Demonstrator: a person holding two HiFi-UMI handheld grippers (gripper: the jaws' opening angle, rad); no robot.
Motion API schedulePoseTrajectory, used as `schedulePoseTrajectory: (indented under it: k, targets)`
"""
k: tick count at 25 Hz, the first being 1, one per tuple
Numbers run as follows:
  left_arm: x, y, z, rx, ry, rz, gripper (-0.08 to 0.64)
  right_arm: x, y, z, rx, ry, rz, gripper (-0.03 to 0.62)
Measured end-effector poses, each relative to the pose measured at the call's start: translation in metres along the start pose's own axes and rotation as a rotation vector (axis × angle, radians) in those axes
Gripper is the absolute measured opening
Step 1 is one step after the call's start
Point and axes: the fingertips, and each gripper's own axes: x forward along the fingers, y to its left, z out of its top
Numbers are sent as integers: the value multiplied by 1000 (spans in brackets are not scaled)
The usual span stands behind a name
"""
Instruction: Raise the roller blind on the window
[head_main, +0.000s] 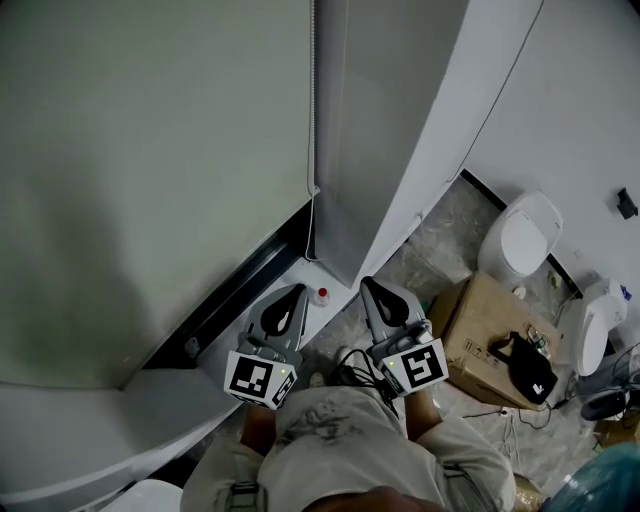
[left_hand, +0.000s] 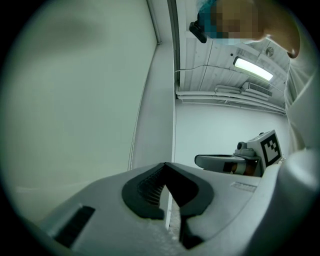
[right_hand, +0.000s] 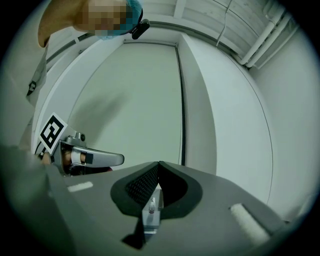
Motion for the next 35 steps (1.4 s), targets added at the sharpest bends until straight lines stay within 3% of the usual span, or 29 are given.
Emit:
schedulePoseTrajectory:
  k: [17,23,35]
  targets:
    - [81,10,11,20,2,103,5,40,-60,6,32,-36,152,11]
    - [105,23,16,44,17,109,5,56,-75,9,49,-56,151,11]
    - [142,59,9,29,17,46,6,88,-87,1,43,-39,71,11]
